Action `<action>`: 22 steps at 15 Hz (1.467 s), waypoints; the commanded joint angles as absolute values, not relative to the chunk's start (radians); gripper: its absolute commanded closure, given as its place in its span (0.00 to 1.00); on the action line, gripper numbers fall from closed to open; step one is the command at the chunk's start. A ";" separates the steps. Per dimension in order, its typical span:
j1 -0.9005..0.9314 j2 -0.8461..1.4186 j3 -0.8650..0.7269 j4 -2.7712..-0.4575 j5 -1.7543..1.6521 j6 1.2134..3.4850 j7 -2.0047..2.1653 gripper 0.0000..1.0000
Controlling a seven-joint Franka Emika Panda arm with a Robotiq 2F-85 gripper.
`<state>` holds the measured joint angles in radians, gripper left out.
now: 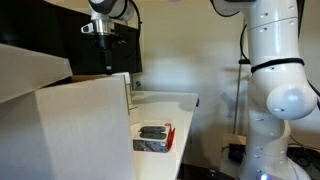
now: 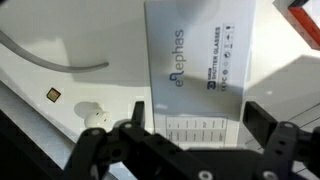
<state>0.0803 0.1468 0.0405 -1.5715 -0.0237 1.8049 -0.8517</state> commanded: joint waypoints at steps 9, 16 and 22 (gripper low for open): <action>0.068 0.099 0.070 -1.562 -0.009 1.768 -0.859 0.00; 0.080 0.015 0.091 -1.623 -0.004 1.735 -0.872 0.00; 0.096 -0.105 0.095 -1.775 0.000 1.737 -0.881 0.00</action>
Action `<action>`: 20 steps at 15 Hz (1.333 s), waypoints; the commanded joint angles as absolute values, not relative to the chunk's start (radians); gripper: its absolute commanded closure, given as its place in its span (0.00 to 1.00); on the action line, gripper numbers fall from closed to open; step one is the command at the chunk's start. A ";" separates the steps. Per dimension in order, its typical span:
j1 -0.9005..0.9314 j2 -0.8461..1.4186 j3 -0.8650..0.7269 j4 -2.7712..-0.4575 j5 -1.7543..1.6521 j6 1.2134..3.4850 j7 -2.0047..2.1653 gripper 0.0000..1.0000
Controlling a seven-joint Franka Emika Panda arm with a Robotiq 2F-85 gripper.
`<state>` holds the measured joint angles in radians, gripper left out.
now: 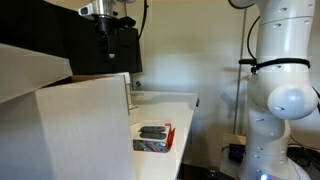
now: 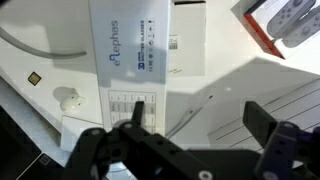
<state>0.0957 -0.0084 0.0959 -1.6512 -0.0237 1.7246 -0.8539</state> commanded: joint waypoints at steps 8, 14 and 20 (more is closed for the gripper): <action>0.120 -0.257 0.074 -1.990 -0.002 1.746 -0.890 0.00; 0.122 -0.333 0.032 -2.097 0.003 1.748 -0.913 0.00; 0.119 -0.439 -0.035 -2.227 0.032 1.796 -0.978 0.00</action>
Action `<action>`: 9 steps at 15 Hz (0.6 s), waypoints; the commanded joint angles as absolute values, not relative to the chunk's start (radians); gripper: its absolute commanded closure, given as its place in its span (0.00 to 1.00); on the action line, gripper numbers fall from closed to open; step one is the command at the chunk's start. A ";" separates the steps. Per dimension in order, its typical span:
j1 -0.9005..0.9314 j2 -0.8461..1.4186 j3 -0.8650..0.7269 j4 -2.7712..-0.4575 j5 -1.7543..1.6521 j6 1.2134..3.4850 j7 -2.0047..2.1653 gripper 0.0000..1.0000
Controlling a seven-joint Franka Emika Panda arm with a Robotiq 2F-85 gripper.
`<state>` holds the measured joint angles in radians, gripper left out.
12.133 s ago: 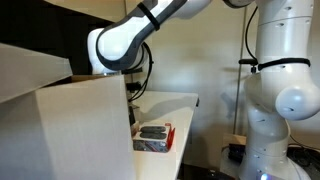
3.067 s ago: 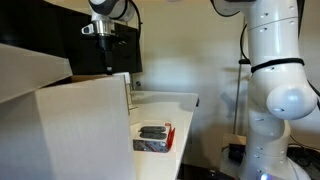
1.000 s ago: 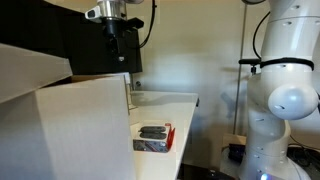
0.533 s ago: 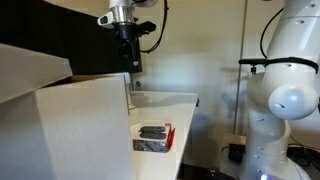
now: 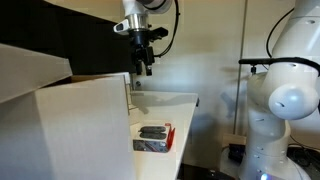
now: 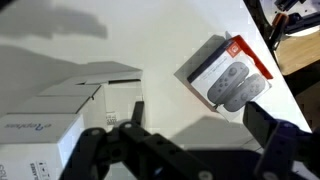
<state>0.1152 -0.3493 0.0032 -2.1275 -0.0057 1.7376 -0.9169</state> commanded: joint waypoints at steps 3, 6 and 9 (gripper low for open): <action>0.120 -0.524 -0.099 -2.317 0.103 1.875 -1.063 0.00; 0.114 -0.608 -0.156 -2.389 0.153 1.924 -1.134 0.00; 0.109 -0.670 -0.205 -2.424 0.149 1.910 -1.202 0.00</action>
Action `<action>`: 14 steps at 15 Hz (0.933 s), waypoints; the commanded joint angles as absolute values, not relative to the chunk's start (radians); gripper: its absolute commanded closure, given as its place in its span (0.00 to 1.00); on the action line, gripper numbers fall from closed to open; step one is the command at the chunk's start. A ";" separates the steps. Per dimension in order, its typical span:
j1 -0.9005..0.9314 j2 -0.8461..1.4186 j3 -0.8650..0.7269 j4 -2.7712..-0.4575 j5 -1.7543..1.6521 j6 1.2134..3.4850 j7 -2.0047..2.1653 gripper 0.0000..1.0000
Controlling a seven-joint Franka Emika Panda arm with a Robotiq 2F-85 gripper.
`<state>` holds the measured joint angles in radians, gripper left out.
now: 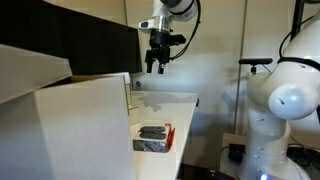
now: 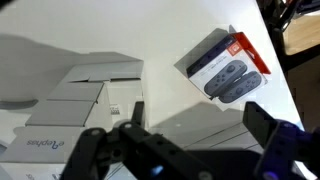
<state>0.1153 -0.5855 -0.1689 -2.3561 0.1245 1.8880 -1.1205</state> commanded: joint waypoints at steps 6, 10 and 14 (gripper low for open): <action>0.097 -0.668 -0.242 -2.403 0.132 1.874 -1.255 0.00; 0.111 -0.670 -0.246 -2.409 0.165 1.868 -1.258 0.00; 0.179 -0.666 -0.249 -2.467 0.438 1.993 -1.254 0.00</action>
<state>0.1449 -0.6694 -0.2555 -2.4178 0.2855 1.8934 -1.2491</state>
